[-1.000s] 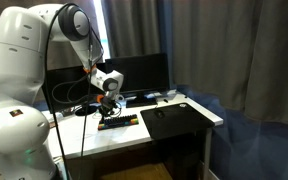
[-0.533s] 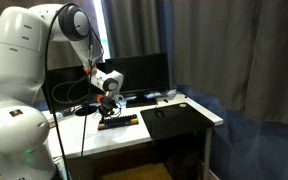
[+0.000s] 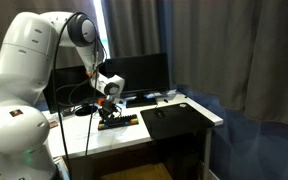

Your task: Press a button on the keyboard

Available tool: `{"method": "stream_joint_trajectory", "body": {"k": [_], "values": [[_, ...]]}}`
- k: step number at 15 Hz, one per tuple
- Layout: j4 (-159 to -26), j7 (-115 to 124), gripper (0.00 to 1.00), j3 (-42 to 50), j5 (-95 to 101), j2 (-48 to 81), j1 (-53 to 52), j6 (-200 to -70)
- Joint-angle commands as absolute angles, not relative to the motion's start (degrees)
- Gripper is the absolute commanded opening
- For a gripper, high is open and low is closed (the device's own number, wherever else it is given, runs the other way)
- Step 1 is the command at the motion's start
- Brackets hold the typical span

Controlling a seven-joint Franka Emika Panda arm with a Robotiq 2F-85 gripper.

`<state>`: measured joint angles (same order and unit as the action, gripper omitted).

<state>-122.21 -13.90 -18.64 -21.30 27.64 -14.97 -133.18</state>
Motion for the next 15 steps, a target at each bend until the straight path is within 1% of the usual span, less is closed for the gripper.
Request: {"method": "stream_joint_trajectory", "body": {"k": [1, 15], "values": [[-120.3, -14.7, 0.0, -20.0, -21.6, 29.7, -13.8, -134.9], [-118.3, -13.9, 0.0, -20.0, -21.4, 32.3, -13.1, -135.6]]}}
